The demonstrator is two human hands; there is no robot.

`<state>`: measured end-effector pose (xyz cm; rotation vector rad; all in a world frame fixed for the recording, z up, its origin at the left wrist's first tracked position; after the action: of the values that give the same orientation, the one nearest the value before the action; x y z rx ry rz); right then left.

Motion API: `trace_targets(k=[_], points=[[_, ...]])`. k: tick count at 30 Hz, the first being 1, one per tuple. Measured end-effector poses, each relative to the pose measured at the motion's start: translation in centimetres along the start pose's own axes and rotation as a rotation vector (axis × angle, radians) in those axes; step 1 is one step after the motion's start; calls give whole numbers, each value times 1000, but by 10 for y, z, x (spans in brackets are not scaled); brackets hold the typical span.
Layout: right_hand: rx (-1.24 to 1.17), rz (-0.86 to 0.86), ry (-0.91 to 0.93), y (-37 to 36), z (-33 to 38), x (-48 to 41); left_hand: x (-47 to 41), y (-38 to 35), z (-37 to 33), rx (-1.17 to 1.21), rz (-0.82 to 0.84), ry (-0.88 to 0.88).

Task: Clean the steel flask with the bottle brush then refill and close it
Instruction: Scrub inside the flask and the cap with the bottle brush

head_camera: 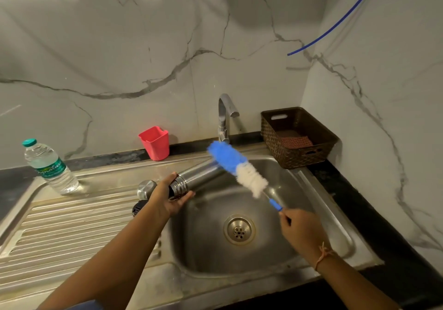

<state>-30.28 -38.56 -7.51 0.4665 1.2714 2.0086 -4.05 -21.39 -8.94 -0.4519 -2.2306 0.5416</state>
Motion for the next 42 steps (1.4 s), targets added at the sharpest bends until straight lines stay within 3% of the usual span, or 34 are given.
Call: trace_targets(k=[3,9,15,19,23,30,37,42], points=[[21,54,-4,0,-8,-5,2,0,-2,62,21,-1],[-39,42,280,-14,21,32,2,-3,-6,106,132,13],[-91,76,11,-10,-17,-7,12,-7,-7,73,209,36],[-150,-18,137,-7,-6,12,14,-9,-12,126,217,8],[-172,17,303,-10,10,31,13,-6,-16,124,220,14],[-161,-57,72,-1,-1,-12,15,-8,-3,147,221,112],[-144,-22,330,-17,22,16,11,-3,-6,227,332,201],[-165,-41,103,-11,0,-13,9,3,-5,239,383,245]])
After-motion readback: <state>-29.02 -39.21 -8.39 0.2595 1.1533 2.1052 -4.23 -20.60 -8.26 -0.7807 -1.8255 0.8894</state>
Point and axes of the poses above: each hand's wrist, its own x-axis away from the middle knuckle, its own y-axis out of the back of the hand, z = x × y, the point moved 5 cm from there along -x, towards the middle knuckle, and after that the axes turned 6 degrees about z, right-handed, at the moved point
